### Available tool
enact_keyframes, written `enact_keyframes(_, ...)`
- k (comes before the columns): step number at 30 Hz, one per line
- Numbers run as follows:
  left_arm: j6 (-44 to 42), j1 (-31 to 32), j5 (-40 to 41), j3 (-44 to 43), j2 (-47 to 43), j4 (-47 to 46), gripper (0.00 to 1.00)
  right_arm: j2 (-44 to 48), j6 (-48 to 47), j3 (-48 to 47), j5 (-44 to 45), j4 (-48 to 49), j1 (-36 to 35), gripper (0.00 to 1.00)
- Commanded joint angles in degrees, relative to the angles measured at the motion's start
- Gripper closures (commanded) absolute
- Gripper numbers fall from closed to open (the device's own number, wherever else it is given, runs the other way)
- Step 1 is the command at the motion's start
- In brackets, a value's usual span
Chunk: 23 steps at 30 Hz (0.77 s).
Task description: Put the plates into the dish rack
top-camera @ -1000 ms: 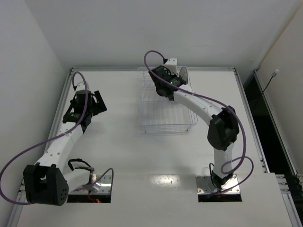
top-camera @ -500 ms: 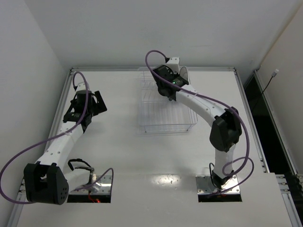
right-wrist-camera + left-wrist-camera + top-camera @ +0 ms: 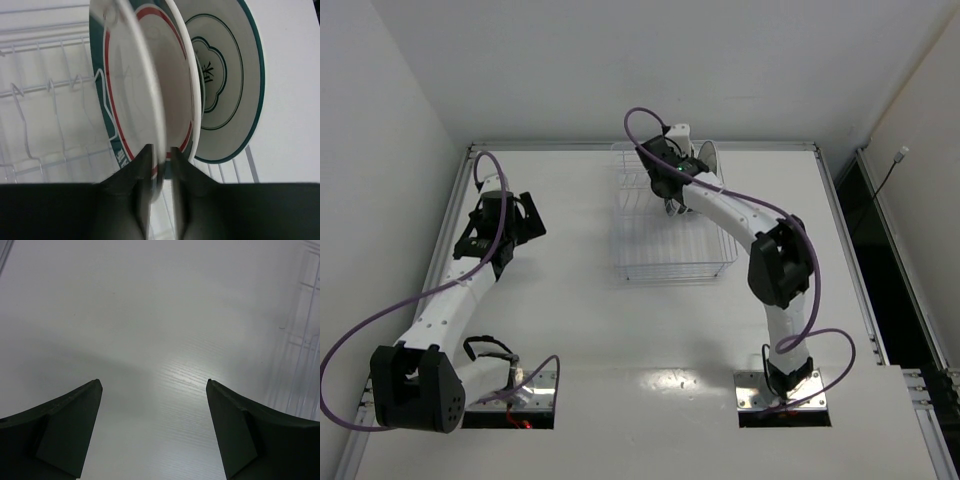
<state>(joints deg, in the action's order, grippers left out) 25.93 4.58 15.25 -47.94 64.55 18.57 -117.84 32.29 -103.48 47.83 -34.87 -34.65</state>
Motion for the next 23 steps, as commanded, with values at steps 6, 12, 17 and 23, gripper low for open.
enact_keyframes(6,-0.88,0.43,1.71,-2.24,0.92,-1.17,0.17,8.94,-4.43,-11.29,-4.86,-8.08,0.90,0.37)
enact_keyframes(12,-0.88,0.43,3.12,-2.24,-1.53,-0.64,0.17,20.53,-10.58,-13.95,-18.28,-17.23,4.59,0.00)
enact_keyframes(17,-0.88,0.43,-0.47,-1.19,-2.77,-1.96,0.17,40.20,-11.63,16.70,-43.47,-7.04,5.74,0.00)
enact_keyframes(23,-1.49,0.43,-3.64,-0.67,-3.38,-2.48,0.17,57.27,-8.74,42.57,-47.88,2.54,5.74,0.00)
